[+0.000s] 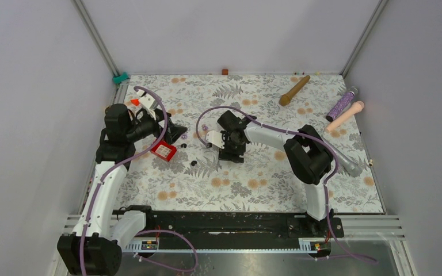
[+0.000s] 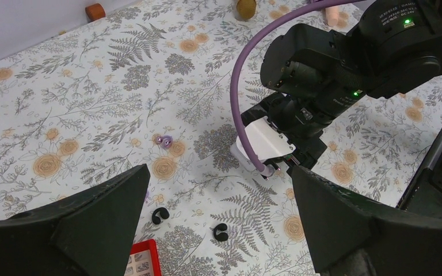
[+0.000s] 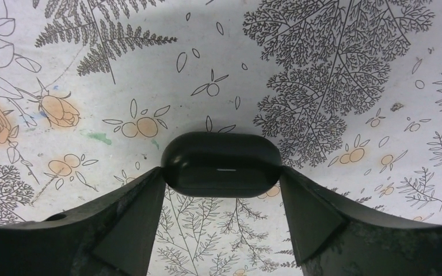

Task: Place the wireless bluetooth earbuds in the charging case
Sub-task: Pick up the charging case at the center of the board.

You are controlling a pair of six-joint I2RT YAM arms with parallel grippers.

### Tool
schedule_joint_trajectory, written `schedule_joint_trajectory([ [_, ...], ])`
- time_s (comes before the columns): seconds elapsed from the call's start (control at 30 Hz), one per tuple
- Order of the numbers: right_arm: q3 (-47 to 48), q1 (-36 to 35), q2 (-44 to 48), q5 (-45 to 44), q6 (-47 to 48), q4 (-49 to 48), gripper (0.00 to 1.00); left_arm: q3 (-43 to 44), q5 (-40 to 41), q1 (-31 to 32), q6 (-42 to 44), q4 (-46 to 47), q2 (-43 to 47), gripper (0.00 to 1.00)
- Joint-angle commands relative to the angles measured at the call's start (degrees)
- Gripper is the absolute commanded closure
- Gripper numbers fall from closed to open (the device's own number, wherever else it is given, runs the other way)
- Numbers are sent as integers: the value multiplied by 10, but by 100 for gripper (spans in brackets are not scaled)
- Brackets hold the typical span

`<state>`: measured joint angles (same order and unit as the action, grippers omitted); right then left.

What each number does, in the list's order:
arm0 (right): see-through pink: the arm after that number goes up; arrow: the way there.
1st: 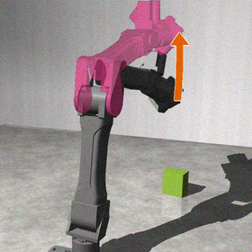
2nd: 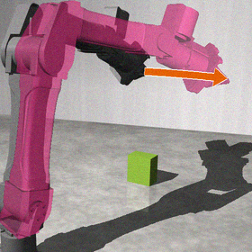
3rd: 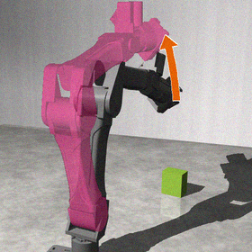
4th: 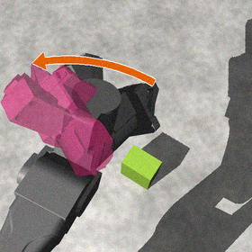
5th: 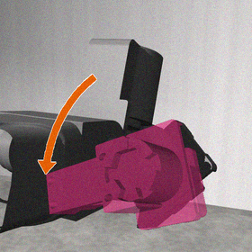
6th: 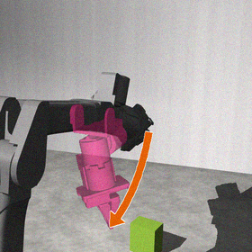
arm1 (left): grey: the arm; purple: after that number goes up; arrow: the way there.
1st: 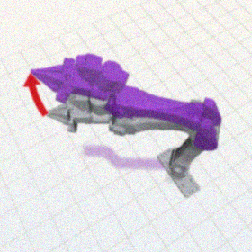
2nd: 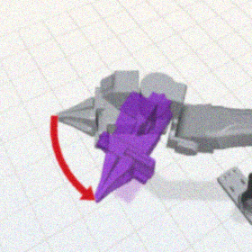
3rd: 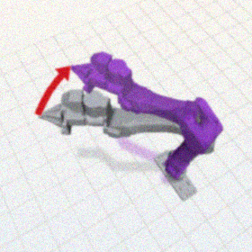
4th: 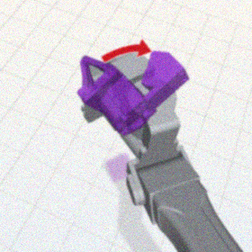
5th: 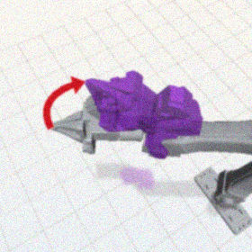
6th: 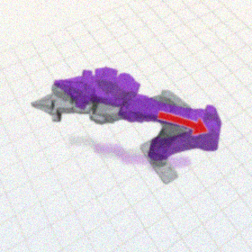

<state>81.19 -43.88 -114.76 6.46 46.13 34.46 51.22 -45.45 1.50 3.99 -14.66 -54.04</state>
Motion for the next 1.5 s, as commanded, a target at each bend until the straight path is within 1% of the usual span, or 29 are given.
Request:
schedule_joint_trajectory([
  [0.0,25,-6,-6,-9,-4,19,24,-3,-10,-3,-3,36,9,1],
  [0.13,12,-6,10,-9,-2,11,31,-12,13,-3,-22,58,7,2],
  [0.23,-12,-7,41,-12,2,-9,39,-19,33,-3,-37,80,-3,2],
  [0.33,-34,-7,83,-8,4,-28,39,-20,54,-3,-72,97,-18,1],
  [0.47,-69,-7,161,6,11,-54,40,-11,70,-3,-103,109,-49,1],
  [0.6,-113,-7,249,28,22,-86,40,20,45,8,-121,91,-102,1],
  [0.7,-148,-6,323,43,28,-116,41,64,38,52,-105,39,-148,1],
  [0.77,-167,-7,361,50,34,-130,41,92,19,89,-102,13,-177,1],
  [0.9,-188,-7,413,46,42,-137,41,144,-34,143,-135,2,-225,2],
  [1.0,-204,-7,440,42,44,-140,41,180,-52,178,-156,-6,-265,1],
  [1.13,-217,-6,464,58,36,-147,41,207,-60,223,-171,-8,-299,1],
  [1.27,-222,-7,472,57,31,-155,41,214,-59,262,-171,-13,-324,1],
  [1.47,-237,-7,472,53,36,-171,41,216,-61,295,-164,-20,-347,1],
])
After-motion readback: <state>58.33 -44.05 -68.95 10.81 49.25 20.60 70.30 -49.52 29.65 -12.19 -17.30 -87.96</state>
